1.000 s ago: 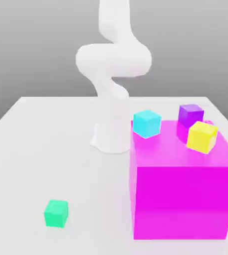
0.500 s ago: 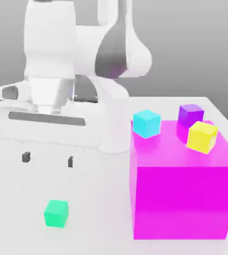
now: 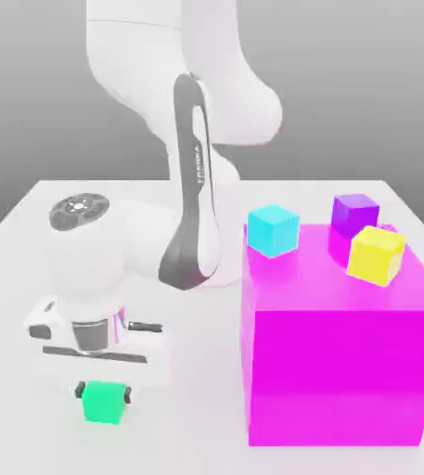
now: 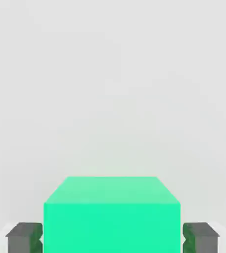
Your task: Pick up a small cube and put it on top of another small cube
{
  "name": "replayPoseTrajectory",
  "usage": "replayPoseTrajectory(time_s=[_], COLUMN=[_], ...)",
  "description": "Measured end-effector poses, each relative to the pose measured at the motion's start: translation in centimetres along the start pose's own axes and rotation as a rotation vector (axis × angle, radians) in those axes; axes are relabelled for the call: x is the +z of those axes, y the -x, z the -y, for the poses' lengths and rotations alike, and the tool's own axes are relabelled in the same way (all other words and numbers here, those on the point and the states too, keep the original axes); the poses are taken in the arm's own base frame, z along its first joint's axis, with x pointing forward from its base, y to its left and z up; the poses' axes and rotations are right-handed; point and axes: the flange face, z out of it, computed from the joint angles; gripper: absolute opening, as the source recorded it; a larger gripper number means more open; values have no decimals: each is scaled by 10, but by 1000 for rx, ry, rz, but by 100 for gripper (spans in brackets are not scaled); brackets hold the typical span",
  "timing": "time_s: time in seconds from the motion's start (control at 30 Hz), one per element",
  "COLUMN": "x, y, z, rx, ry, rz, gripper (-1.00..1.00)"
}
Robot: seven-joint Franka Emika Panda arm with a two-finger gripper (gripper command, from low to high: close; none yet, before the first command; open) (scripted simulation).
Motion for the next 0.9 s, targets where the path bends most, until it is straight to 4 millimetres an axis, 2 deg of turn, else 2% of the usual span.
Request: replayPoseTrajectory(time_s=[0.07,0.13,0.3,0.37,0.47,0.63,0.77,0.9], x=[4,-6,-56,-79,-115,-175,-220,-264], y=[0,0,1,9,30,66,105,149], z=[0,0,1,15,44,70,85,92], rx=[0,0,-3,-37,-111,-195,-277,-360], ry=[0,-1,0,1,5,7,5,3], rz=[0,1,1,0,-3,-5,-4,-2], gripper=[-100,-100,-100,-100,-100,-100,-100,-100])
